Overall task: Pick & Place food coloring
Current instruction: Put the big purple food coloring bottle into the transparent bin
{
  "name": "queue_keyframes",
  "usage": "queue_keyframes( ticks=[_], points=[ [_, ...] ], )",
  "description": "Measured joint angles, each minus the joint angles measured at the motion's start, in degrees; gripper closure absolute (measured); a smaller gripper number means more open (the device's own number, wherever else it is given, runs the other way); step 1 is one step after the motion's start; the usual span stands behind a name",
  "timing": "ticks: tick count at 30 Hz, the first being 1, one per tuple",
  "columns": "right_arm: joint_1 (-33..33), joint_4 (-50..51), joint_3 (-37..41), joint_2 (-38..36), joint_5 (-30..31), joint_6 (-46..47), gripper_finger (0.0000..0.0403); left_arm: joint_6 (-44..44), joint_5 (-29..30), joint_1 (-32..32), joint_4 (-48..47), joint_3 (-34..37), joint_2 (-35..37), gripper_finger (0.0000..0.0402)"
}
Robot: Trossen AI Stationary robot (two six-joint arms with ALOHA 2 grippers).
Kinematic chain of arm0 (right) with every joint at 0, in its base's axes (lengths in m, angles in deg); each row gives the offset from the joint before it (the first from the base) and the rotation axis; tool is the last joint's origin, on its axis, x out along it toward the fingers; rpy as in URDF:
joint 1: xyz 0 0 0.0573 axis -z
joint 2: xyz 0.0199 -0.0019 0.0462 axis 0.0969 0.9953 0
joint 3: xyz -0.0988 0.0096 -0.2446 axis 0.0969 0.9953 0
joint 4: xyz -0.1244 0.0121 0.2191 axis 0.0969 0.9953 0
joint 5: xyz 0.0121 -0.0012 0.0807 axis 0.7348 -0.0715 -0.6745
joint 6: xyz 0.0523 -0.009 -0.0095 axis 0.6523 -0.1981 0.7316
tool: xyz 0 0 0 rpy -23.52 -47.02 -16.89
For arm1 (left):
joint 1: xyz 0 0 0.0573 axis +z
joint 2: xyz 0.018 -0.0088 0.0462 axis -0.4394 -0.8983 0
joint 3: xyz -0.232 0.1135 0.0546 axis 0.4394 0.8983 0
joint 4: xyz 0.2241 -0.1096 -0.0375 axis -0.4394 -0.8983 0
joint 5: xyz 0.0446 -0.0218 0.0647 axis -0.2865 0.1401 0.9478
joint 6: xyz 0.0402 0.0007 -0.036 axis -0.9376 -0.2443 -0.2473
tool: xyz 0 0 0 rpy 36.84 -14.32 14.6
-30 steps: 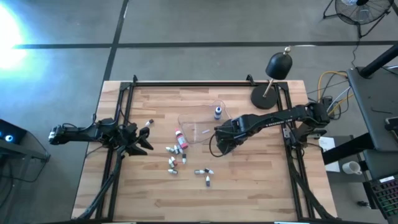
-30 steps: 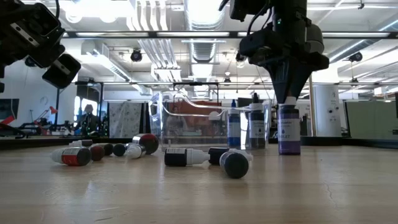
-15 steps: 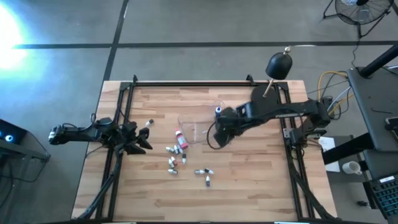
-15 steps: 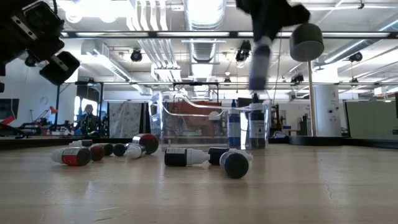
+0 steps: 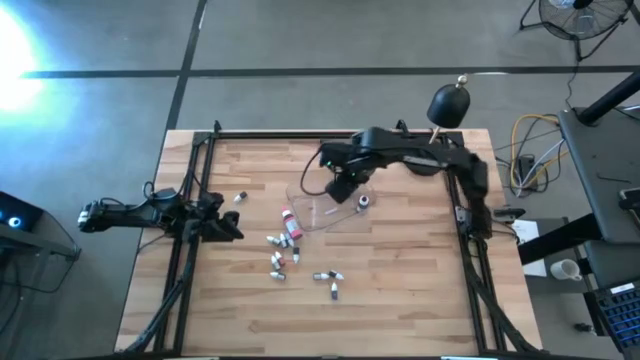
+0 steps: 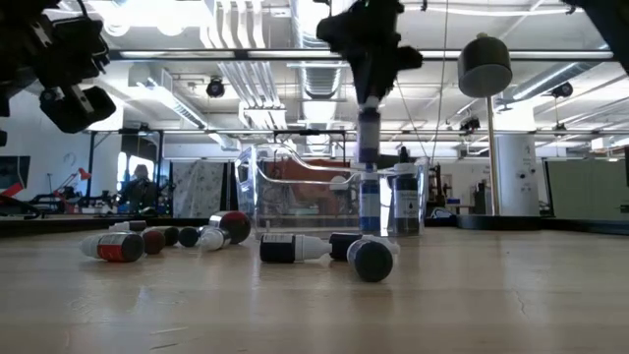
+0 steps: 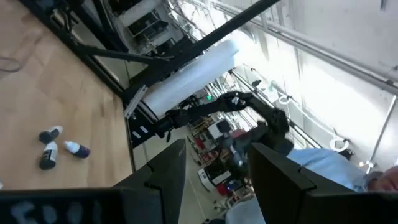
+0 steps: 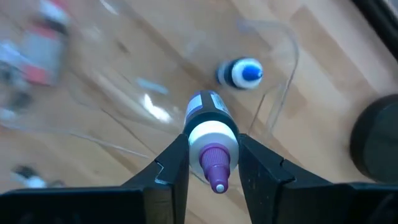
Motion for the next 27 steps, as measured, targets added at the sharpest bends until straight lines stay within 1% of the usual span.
queue_keyframes(
  ticks=[2,6,8,12,15,18,22,24,27],
  points=[
    [0.0,0.8,-0.1,1.9,0.0,-0.8,0.0302,-0.1,2.1,0.0,0.0,0.0,0.0,0.0255],
    [0.0,-0.3,1.8,3.5,0.0,-0.8,0.0298,-0.9,10.7,0.0,-1.4,0.0,-0.1,0.0255],
    [0.2,-2.1,3.5,3.7,0.0,-0.8,0.0291,-0.9,13.5,0.0,-2.9,0.0,-0.3,0.0255],
    [0.9,-7.7,8.0,2.1,0.5,0.3,0.0279,-0.9,15.6,0.0,-6.2,0.0,-1.2,0.0255],
    [1.6,-8.5,10.9,1.4,0.7,0.4,0.0275,-1.0,16.8,0.0,-6.1,-0.2,-2.2,0.0255],
    [1.8,-9.3,14.1,1.5,0.9,0.3,0.0274,-2.9,18.3,0.0,-7.0,-1.4,-3.4,0.0255],
    [1.7,-13.6,17.8,1.3,1.0,0.3,0.0273,-5.6,21.0,0.0,-6.4,-3.4,-4.8,0.0255],
    [1.7,-13.9,18.7,1.3,1.7,0.2,0.0272,-5.7,21.2,0.0,-6.7,-3.9,-5.6,0.0255],
    [1.5,-13.8,19.0,1.0,4.7,-0.5,0.0271,-5.7,21.1,0.0,-5.7,-4.8,-6.7,0.0255]
  ],
)
